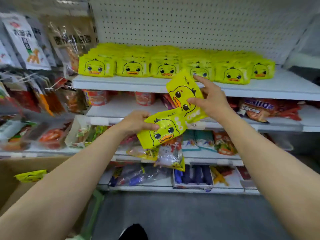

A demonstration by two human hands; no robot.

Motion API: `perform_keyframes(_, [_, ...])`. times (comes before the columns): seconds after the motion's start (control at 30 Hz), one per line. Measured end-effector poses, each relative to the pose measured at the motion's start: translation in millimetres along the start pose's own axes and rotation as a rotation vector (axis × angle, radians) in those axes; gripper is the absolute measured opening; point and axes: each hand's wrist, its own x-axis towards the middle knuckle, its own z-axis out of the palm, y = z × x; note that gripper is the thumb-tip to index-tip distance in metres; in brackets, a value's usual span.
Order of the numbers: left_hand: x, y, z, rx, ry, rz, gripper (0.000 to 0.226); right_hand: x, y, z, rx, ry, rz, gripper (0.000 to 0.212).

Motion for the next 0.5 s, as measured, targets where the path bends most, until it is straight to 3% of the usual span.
perform_keyframes(0.1, [26.1,45.8,24.7,0.067,-0.047,0.081,0.044,-3.7,9.7,-52.3,0.032,0.089,0.011,0.077])
perform_keyframes(0.27, [75.6,110.4,65.3,0.115,-0.126,0.180,0.028,-2.6,48.7,-124.3,0.046,0.237,0.046,0.080])
perform_keyframes(0.43, [142.6,165.3,108.7,0.216,-0.215,0.224,0.033,10.6,97.6,-195.3,-0.010,0.340,0.098,0.079])
perform_keyframes(0.5, [177.1,185.0,125.6,0.264,-0.249,0.282,0.045,19.8,116.8,-227.2,-0.042,0.364,0.109,0.078])
